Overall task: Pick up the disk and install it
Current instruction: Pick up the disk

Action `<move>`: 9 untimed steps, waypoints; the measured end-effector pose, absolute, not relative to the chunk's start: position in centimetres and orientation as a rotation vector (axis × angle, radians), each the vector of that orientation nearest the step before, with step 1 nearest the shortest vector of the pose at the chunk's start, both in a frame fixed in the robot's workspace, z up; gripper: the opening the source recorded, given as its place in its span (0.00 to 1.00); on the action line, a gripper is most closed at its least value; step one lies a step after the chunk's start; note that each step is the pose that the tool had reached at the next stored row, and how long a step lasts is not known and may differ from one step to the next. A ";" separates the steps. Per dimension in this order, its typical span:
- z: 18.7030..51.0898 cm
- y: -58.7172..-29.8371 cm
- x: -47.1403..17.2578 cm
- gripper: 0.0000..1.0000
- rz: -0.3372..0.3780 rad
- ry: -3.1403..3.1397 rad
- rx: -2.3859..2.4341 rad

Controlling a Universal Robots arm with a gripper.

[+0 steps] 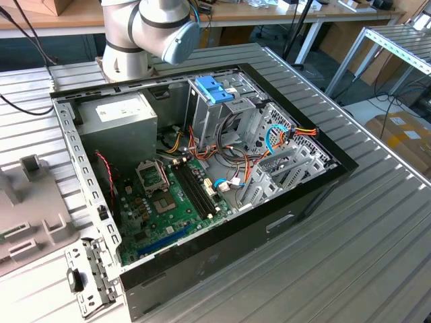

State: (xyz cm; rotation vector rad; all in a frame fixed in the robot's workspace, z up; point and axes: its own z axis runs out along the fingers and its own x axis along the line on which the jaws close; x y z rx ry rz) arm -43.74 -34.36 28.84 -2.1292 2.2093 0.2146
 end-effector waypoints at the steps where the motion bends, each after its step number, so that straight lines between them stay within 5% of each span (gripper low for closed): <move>1: 28.8 -34.4 -43.7 0.39 0.216 2.166 -2.178; 9: 28.8 -34.4 -43.7 0.39 0.217 2.156 -2.189</move>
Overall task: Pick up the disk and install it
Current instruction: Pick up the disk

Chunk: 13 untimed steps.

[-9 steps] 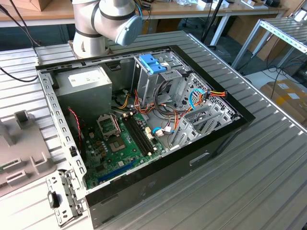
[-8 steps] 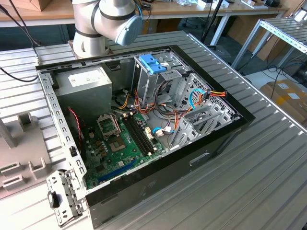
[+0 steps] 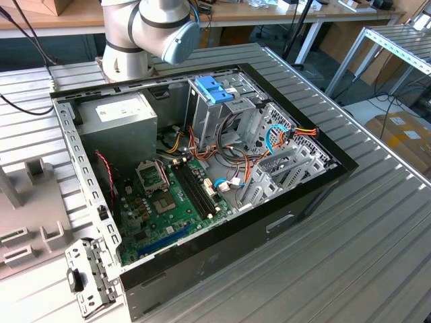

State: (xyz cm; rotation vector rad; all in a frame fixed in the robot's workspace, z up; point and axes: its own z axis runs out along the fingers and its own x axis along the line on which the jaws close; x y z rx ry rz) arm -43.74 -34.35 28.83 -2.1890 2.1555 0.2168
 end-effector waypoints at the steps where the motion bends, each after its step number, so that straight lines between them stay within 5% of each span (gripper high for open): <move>1: 28.8 -34.4 -43.7 0.39 0.217 2.155 -2.189; 13: 28.9 -34.4 -43.7 0.38 0.217 2.154 -2.190</move>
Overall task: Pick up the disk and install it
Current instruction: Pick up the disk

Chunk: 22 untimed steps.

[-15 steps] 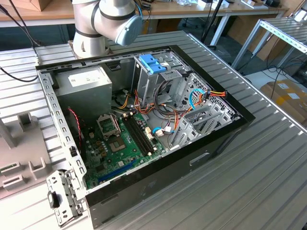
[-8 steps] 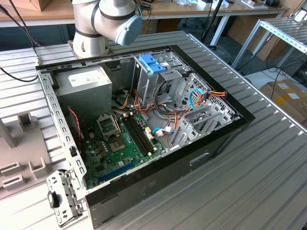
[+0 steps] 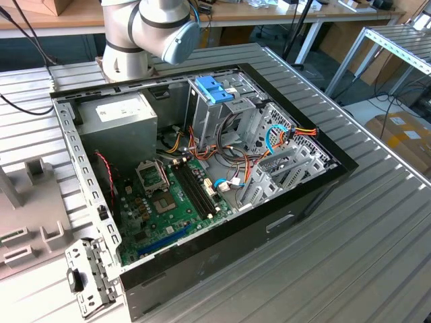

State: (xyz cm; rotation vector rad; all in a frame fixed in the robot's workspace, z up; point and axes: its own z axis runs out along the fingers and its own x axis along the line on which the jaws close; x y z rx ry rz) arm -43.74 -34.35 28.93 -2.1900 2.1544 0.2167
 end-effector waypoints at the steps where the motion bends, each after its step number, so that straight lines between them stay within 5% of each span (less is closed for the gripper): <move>1: 29.0 -34.4 -43.7 0.38 0.217 2.155 -2.190; 22: 28.9 -34.2 -43.7 0.38 0.211 2.158 -2.193</move>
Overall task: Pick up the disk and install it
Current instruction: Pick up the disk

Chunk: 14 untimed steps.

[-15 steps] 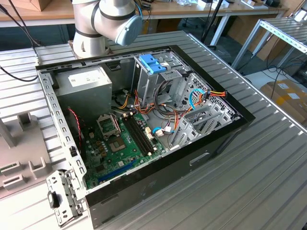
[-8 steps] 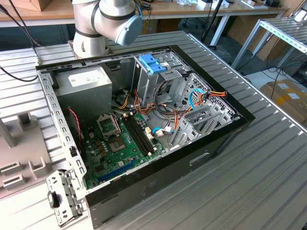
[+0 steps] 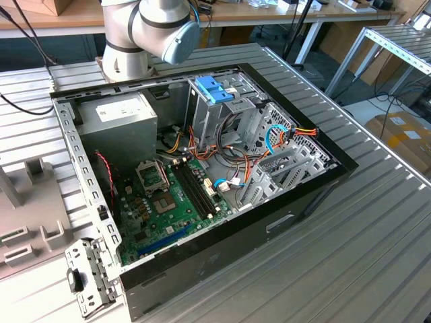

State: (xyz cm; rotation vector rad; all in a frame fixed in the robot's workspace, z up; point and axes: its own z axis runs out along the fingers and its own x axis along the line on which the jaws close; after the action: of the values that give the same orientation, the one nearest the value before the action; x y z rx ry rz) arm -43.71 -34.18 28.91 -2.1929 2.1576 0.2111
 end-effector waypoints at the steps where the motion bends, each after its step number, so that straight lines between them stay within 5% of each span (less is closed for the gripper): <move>1: 28.9 -34.0 -43.7 0.38 0.205 2.161 -2.196; 14: 28.9 -33.7 -43.7 0.38 0.194 2.167 -2.202</move>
State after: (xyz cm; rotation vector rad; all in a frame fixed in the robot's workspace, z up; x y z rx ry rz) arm -43.71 -33.68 28.90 -2.2017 2.1674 0.1938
